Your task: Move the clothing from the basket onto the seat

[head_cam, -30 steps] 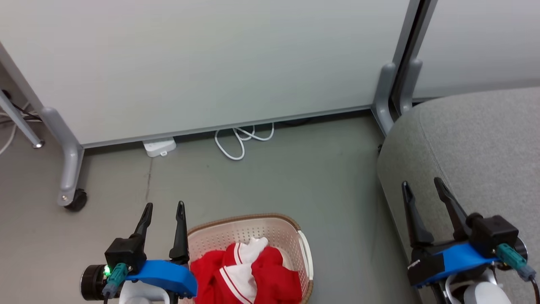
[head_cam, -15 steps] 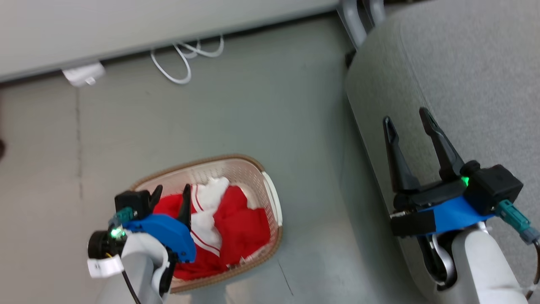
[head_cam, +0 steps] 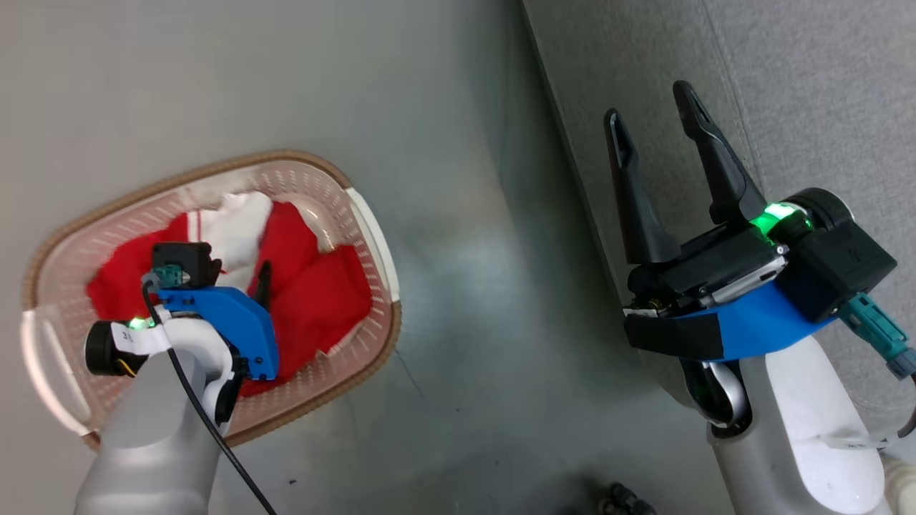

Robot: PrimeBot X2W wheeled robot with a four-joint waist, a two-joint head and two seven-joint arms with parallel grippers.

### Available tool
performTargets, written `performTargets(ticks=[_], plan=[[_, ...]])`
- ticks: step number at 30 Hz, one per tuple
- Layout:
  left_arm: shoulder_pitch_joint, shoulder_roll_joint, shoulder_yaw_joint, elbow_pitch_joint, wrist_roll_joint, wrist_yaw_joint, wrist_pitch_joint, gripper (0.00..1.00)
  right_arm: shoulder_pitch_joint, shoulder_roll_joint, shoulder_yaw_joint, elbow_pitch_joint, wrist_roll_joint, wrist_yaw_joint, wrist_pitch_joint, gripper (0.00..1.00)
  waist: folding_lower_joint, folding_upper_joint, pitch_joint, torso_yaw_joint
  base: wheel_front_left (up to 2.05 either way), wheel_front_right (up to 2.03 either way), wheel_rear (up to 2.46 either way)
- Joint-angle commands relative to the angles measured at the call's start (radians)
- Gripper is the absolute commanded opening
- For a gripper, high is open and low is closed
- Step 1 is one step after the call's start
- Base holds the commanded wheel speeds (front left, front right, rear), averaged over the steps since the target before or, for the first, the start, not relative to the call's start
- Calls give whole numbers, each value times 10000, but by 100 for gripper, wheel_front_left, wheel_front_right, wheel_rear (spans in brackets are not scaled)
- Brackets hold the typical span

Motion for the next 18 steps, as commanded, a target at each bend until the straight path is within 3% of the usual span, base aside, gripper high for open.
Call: performTargets(ticks=[1,9,10,11,18], plan=[[-212,98,-19,121,-53,-73,18,100,-209,-1,44,-48,115,4,-61,100,-3,0,860,-575,0,0,0],[-862,364,46,1306,-309,50,601,100,-478,-3,177,-45,400,4,-213,100,-3,0,1684,-858,0,0,0],[-922,353,37,1388,-327,92,611,87,-498,-3,166,-37,384,4,-225,100,-3,0,1706,-857,0,0,0],[-971,324,4,1471,-348,80,623,0,-519,-3,156,-22,373,4,-237,100,-3,0,1720,-854,0,0,0],[-1207,227,-112,1836,-467,7,299,0,-588,-3,193,88,385,4,-269,100,-3,0,1631,-760,0,0,0]])
